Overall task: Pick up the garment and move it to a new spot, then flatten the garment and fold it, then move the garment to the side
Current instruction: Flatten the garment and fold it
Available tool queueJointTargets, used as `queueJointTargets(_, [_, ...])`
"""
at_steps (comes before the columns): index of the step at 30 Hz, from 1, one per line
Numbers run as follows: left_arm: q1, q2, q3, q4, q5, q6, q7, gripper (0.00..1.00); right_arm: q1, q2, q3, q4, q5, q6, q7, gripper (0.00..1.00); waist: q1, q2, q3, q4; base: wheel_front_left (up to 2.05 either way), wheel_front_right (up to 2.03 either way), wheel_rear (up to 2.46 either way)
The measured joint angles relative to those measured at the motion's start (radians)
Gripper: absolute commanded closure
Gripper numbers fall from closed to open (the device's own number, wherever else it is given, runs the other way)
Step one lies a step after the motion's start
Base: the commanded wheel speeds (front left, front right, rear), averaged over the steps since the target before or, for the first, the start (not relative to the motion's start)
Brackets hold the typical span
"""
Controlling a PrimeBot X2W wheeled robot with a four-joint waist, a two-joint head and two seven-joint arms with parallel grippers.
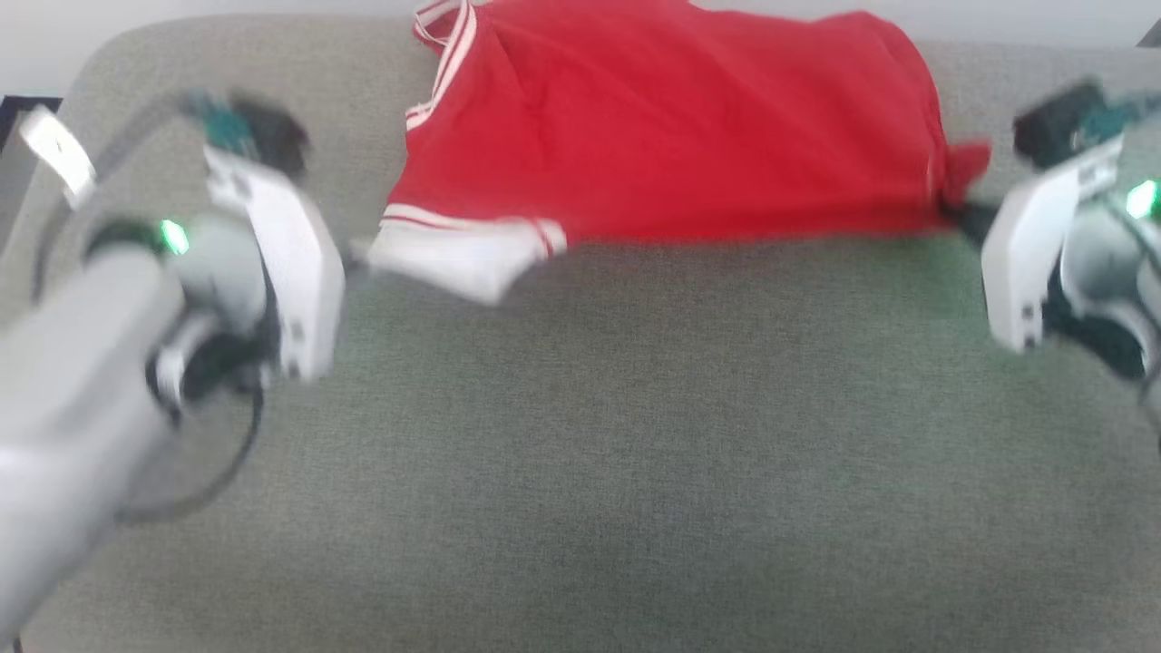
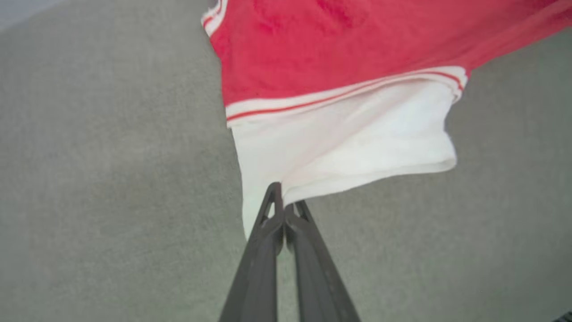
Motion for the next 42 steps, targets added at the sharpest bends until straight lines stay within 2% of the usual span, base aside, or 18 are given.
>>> queueJointTargets(5, [0.149,0.099,-0.021,-0.24,-0.03,0.134,0.057,1.0,0.159,-0.073,-0.015,-0.14,0.07,0.0,0.061,1.0,0.0,0.0,-0.013,-0.004,0.0,0.0,0.0])
queueJointTargets(9, [0.264,0.149,-0.032,-0.395,-0.073,0.226,0.065,1.0,0.275,-0.127,-0.062,-0.22,0.098,0.0,0.08,1.0,0.0,0.0,-0.019,-0.008,0.0,0.0,0.0])
queueJointTargets(18, [0.458,0.214,-0.086,-0.592,-0.132,0.359,0.087,1.0,0.536,-0.194,-0.153,-0.386,0.165,0.0,0.2,1.0,0.0,0.0,-0.043,-0.019,0.0,0.0,0.0])
queueJointTargets(26, [0.518,0.232,-0.114,-0.665,-0.151,0.413,0.113,1.0,0.719,-0.201,-0.276,-0.495,0.184,0.0,0.307,1.0,0.0,0.0001,-0.05,-0.027,0.0,0.0,0.0])
queueJointTargets(32, [0.517,0.259,-0.1,-0.715,-0.162,0.44,0.12,1.0,0.796,-0.155,-0.388,-0.549,0.15,0.0,0.336,1.0,0.0,0.0,-0.047,-0.038,0.0,0.0,0.0])
queueJointTargets(35, [0.475,0.287,-0.073,-0.737,-0.133,0.448,0.119,1.0,0.81,-0.129,-0.445,-0.586,0.114,0.0,0.343,1.0,0.0,0.0,-0.044,-0.043,0.0,0.0,0.0])
queueJointTargets(39, [0.413,0.309,-0.038,-0.746,-0.105,0.445,0.109,1.0,0.807,-0.092,-0.502,-0.624,0.07,0.0,0.349,1.0,0.0,0.0,-0.04,-0.05,0.0,0.0,0.0])
queueJointTargets(42, [0.337,0.329,-0.003,-0.737,-0.061,0.419,0.106,1.0,0.774,-0.054,-0.55,-0.652,0.022,0.0,0.356,1.0,0.0,0.0,-0.031,-0.059,0.0,0.0,0.0])
